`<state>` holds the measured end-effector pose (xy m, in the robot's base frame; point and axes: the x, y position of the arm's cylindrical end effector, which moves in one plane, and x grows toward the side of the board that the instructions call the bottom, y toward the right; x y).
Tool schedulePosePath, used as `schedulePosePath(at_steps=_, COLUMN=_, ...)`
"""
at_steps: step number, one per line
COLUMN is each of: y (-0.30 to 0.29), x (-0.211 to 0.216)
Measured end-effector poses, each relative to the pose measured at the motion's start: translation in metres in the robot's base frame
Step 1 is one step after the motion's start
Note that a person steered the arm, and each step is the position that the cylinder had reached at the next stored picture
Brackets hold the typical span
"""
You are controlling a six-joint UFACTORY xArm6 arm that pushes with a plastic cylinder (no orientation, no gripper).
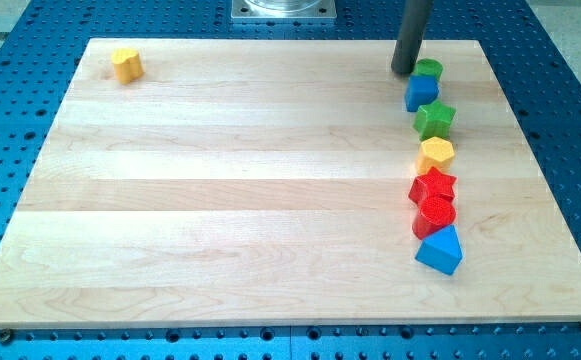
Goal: Slide the hexagon to the left of the green star
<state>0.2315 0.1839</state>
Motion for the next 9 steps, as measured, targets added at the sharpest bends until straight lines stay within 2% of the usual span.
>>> schedulePosePath(at_steps=1, y=0.069, x=0.011)
schedulePosePath(at_steps=2, y=0.110, x=0.105)
schedulePosePath(at_steps=3, y=0.102, x=0.178)
schedulePosePath(at_steps=4, y=0.066, x=0.205)
schedulePosePath(at_steps=6, y=0.019, x=0.215)
schedulePosePath(at_steps=7, y=-0.026, x=0.213)
schedulePosePath(at_steps=9, y=-0.165, x=0.158)
